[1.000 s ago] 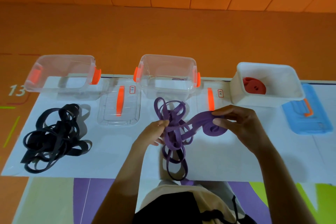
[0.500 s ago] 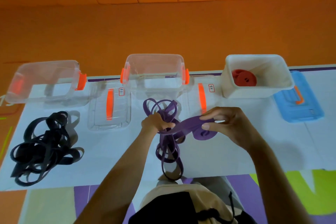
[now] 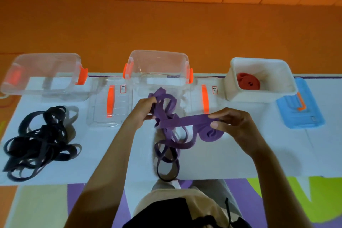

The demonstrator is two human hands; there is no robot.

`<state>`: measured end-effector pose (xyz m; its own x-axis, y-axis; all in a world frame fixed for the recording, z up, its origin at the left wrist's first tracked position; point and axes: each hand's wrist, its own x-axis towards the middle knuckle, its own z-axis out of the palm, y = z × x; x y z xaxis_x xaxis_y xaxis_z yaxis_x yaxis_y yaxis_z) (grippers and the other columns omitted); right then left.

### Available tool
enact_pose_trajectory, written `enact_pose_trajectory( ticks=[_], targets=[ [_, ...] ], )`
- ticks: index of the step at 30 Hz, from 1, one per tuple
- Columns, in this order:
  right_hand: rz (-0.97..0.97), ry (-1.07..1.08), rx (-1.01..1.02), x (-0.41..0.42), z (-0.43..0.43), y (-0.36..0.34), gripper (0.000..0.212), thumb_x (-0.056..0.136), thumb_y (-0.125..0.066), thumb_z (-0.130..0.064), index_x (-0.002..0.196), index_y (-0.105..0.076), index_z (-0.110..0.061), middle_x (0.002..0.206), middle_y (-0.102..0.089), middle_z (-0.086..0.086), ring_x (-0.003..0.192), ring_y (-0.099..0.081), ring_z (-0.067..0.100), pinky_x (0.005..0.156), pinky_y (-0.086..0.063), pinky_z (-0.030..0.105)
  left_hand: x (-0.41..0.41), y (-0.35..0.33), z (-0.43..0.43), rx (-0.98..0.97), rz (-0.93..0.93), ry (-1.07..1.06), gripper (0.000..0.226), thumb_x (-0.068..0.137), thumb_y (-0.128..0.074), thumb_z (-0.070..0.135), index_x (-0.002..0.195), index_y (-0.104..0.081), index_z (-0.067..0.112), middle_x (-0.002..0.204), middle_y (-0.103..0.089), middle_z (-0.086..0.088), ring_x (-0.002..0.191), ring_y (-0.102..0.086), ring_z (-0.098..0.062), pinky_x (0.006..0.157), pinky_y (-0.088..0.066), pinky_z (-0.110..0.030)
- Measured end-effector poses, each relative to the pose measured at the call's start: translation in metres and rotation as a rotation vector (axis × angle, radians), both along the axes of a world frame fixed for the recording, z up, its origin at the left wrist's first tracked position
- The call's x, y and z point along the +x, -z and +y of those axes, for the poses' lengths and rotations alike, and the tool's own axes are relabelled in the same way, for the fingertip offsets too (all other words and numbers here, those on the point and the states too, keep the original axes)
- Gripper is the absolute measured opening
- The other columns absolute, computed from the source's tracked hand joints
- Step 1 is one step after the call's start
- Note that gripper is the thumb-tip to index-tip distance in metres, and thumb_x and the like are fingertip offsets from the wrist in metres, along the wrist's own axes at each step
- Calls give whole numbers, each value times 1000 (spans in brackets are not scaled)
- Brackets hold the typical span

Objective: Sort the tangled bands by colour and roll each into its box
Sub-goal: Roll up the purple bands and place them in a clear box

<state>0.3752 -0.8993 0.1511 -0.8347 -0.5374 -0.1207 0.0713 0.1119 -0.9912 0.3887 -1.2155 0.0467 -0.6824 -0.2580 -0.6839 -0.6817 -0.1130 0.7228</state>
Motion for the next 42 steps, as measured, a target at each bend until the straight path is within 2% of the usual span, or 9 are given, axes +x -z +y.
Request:
enact_pose_trajectory(
  ticks=[5, 14, 18, 20, 26, 31, 35, 39, 42],
  targets=[
    [-43, 42, -54, 4, -9, 3, 29, 74, -90, -38, 100, -82, -27, 101, -80, 4, 96, -77, 20, 75, -59, 25, 1, -26, -5, 39, 110, 30, 32, 105, -41, 20, 116, -67, 4, 93, -63, -14, 82, -58, -24, 74, -51, -34],
    [-102, 45, -258, 2, -21, -5, 39, 62, -98, -50, 92, -84, -30, 93, -80, -3, 89, -75, 15, 75, -61, 28, 23, -23, -9, 125, 96, -235, 26, 106, -42, 20, 95, -66, 16, 71, -66, 1, 69, -61, -15, 55, -50, -25],
    [-107, 3, -294, 2, -24, -6, 21, 71, -93, -26, 89, -85, -30, 90, -80, -5, 87, -75, 12, 77, -61, 26, 38, -21, -9, 247, 122, -345, 29, 106, -42, 17, 91, -67, 18, 65, -68, 5, 63, -62, -12, 54, -46, -23],
    [-99, 21, -297, 1, -23, -3, 31, 79, -73, -3, 88, -84, -30, 89, -80, -5, 84, -76, 12, 74, -61, 26, 43, -17, -12, 364, 168, -488, 32, 107, -40, 13, 92, -67, 19, 71, -69, 3, 66, -62, -13, 58, -45, -25],
    [-80, 135, -346, -3, -17, -1, 38, 87, -60, -1, 92, -83, -31, 94, -81, -5, 86, -77, 14, 71, -62, 27, 80, 1, -39, 628, 281, -639, 35, 103, -32, 10, 81, -57, 18, 43, -48, 2, 30, -46, -10, 37, -33, -14],
    [-65, 173, -300, -3, -26, -7, 18, 78, -89, -32, 94, -82, -29, 100, -81, -2, 92, -77, 18, 72, -63, 30, 100, 23, -35, 177, -39, -373, 26, 103, -44, 19, 92, -66, 12, 69, -66, -3, 53, -59, -16, 54, -46, -24],
    [-40, 166, -237, -3, -34, -2, 19, 84, -75, -16, 94, -82, -31, 99, -79, -4, 94, -76, 18, 71, -63, 31, 114, 45, -25, -264, -113, -17, 26, 104, -45, 22, 84, -58, 12, 77, -61, -5, 79, -57, -28, 68, -41, -33],
    [-34, 165, -193, -2, -40, -2, 17, 80, -80, -25, 96, -82, -29, 103, -78, 0, 100, -75, 22, 71, -64, 33, 126, 59, -20, -614, -151, 279, 24, 109, -50, 33, 112, -60, 12, 104, -71, -9, 92, -66, -26, 82, -52, -35],
    [-29, 186, -163, -3, -37, 1, 19, 78, -82, -29, 97, -81, -28, 105, -78, 2, 102, -75, 26, 72, -64, 34, 126, 57, -20, -728, -205, 390, 47, 108, -47, 54, 125, -59, 12, 117, -67, -9, 108, -67, -30, 99, -56, -46]
  ],
)
